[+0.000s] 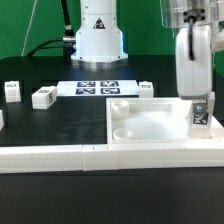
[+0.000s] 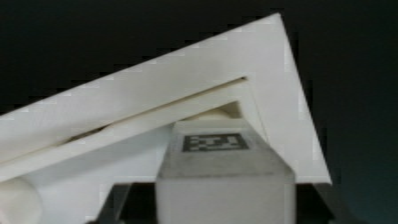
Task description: Assemble one leg
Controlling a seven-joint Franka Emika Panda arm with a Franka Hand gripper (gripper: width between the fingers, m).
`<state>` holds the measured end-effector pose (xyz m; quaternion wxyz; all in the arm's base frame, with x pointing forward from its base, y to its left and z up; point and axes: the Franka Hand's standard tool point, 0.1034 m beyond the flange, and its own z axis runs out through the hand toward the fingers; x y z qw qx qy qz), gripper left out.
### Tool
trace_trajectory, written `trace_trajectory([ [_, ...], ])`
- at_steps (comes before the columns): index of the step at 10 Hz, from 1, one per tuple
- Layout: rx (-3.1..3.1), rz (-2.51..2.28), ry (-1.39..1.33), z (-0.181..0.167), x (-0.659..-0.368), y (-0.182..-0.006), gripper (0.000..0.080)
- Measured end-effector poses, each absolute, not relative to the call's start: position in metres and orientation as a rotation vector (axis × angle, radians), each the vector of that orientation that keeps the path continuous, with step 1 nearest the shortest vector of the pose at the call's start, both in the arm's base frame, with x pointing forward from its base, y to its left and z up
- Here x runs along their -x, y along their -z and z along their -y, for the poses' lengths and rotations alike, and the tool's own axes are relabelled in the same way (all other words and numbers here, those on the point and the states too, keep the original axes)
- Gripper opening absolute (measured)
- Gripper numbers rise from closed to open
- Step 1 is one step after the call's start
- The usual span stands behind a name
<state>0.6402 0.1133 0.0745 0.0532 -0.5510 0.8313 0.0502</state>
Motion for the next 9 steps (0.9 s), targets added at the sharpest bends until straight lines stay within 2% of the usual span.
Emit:
trace_trajectory([
  [5, 1.677, -2.532, -0.135, -0.1128, -0.6401, -0.075, 0.0294],
  [6, 1.707, -2.513, -0.135, -0.1135, -0.6392, -0.0741, 0.039],
  [7, 1.708, -2.513, -0.135, -0.1137, -0.6392, -0.0741, 0.039],
  [8, 1.711, -2.511, -0.135, -0.1138, -0.6391, -0.074, 0.0574],
  [9, 1.712, -2.51, -0.135, -0.1139, -0.6391, -0.074, 0.0626],
])
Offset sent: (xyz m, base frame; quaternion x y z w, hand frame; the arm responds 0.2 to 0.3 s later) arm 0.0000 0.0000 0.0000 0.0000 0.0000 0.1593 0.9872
